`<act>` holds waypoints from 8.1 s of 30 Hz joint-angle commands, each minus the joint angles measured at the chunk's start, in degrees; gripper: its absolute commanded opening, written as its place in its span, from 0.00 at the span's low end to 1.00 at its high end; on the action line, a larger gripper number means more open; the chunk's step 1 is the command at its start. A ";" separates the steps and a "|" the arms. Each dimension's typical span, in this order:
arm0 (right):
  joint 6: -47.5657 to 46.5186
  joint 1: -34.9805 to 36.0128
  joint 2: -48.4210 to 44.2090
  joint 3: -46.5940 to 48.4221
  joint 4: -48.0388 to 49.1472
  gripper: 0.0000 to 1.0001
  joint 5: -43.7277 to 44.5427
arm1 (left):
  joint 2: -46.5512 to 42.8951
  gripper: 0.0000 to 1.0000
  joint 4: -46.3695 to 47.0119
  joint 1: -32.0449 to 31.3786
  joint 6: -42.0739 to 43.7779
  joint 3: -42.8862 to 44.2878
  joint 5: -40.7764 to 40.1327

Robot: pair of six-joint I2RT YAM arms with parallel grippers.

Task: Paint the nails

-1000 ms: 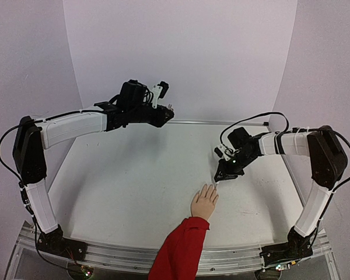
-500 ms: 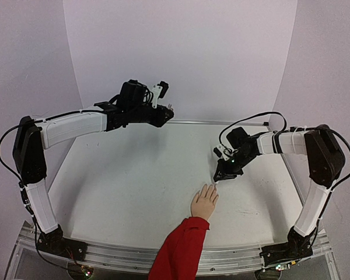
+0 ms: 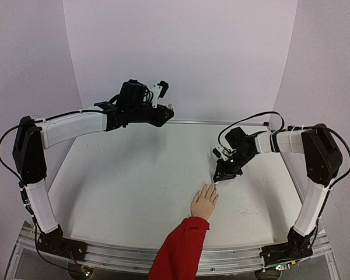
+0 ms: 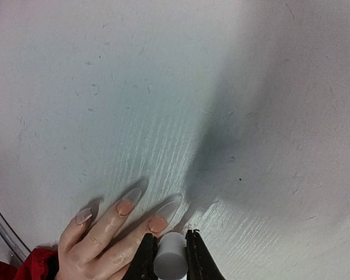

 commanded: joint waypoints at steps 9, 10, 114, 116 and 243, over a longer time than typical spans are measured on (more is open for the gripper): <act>-0.16 0.16 -0.07 1.76 -3.93 0.00 2.35 | -1.85 0.00 3.64 0.37 0.95 1.35 -0.70; -0.20 0.18 0.07 1.91 -3.97 0.00 2.36 | -1.83 0.00 3.64 0.36 1.01 1.33 -0.70; -1.70 0.18 -0.96 1.49 -4.99 0.00 0.71 | -1.15 0.00 4.11 0.45 1.39 1.87 -0.21; -1.87 0.17 -0.97 1.50 -4.57 0.00 0.86 | -1.08 0.00 4.08 0.50 1.41 1.88 -0.41; 3.40 21.06 -11.97 29.04 15.80 0.00 -17.90 | -32.94 0.00 4.69 1.02 18.76 -32.38 38.41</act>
